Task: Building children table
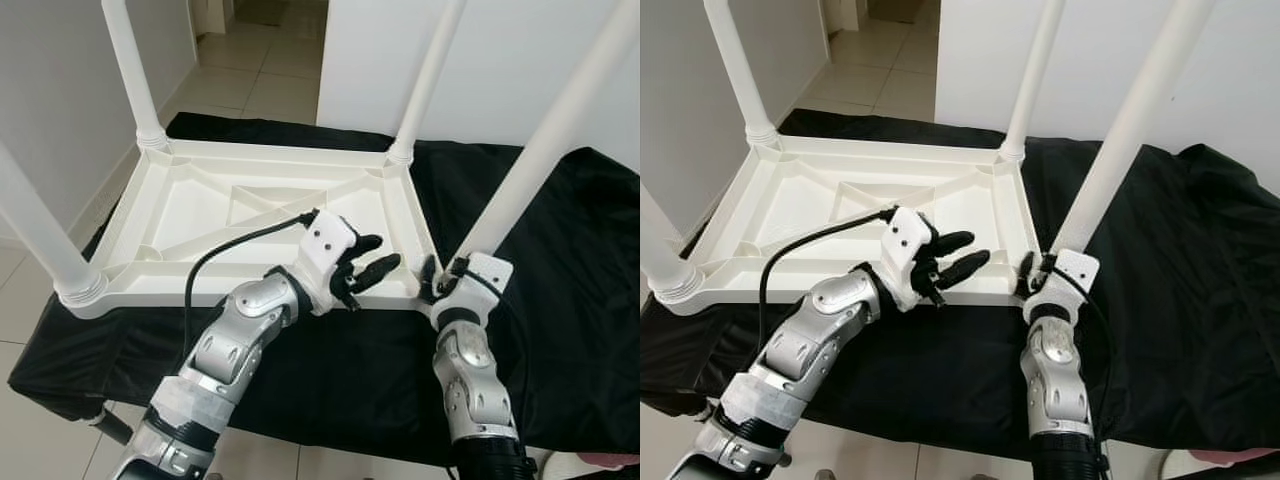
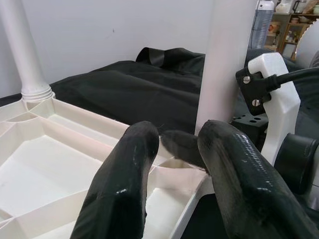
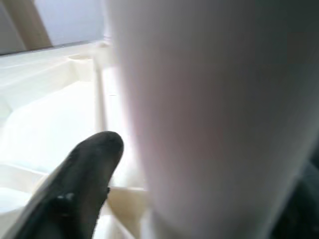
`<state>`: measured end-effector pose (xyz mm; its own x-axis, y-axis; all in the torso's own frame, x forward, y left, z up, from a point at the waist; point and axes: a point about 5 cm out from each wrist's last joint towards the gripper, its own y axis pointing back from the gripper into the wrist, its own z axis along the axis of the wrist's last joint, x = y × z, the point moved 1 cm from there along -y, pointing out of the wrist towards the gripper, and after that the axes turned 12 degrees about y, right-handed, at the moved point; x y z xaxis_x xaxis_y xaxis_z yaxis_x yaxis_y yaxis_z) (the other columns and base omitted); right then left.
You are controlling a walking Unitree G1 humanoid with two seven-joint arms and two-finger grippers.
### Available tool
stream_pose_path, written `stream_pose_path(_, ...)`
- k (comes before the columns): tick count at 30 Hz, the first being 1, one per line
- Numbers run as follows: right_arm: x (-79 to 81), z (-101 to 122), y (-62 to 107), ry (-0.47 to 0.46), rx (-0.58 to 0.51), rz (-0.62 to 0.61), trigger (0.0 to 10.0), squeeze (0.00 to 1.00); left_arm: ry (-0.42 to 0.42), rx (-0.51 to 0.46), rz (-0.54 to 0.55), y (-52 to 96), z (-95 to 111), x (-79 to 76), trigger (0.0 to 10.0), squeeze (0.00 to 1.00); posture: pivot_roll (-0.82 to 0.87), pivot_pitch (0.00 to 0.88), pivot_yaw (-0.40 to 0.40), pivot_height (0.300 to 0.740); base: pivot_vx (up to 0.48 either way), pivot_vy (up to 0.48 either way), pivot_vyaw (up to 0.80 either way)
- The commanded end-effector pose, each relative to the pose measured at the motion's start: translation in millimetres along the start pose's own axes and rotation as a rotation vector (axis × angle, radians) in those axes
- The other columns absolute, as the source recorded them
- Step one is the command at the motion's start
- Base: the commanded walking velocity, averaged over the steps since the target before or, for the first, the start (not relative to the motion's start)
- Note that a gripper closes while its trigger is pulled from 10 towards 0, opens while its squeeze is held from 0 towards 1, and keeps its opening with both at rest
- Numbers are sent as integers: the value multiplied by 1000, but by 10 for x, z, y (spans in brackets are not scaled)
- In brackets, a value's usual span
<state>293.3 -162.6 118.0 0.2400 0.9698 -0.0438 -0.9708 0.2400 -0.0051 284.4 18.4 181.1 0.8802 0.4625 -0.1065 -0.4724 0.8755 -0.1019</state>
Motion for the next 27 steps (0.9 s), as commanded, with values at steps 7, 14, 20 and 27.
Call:
stream_pose_path(7, -30, 95, 119, -22, -95, 95, 10000, 1000, 13, 4, 10, 28, -22, -24, 10000, 0, -76, 0, -77, 740, 0, 0, 0)
stream_pose_path(14, -186, 73, 154, -11, -125, 170, 10000, 1000, 16, 10, 1, 25, -31, -60, 10000, 0, -76, 0, -77, 740, 0, 0, 0)
stream_pose_path(20, -394, 26, 142, 107, -174, 445, 10000, 0, 14, 21, -14, 22, -44, -80, 10000, 0, -86, 0, -65, 740, 0, 0, 0)
stream_pose_path(27, -475, 29, 26, 176, -167, 612, 10000, 0, 9, 31, -33, 2, -53, -104, 10000, 0, -96, 0, -43, 740, 0, 0, 0)
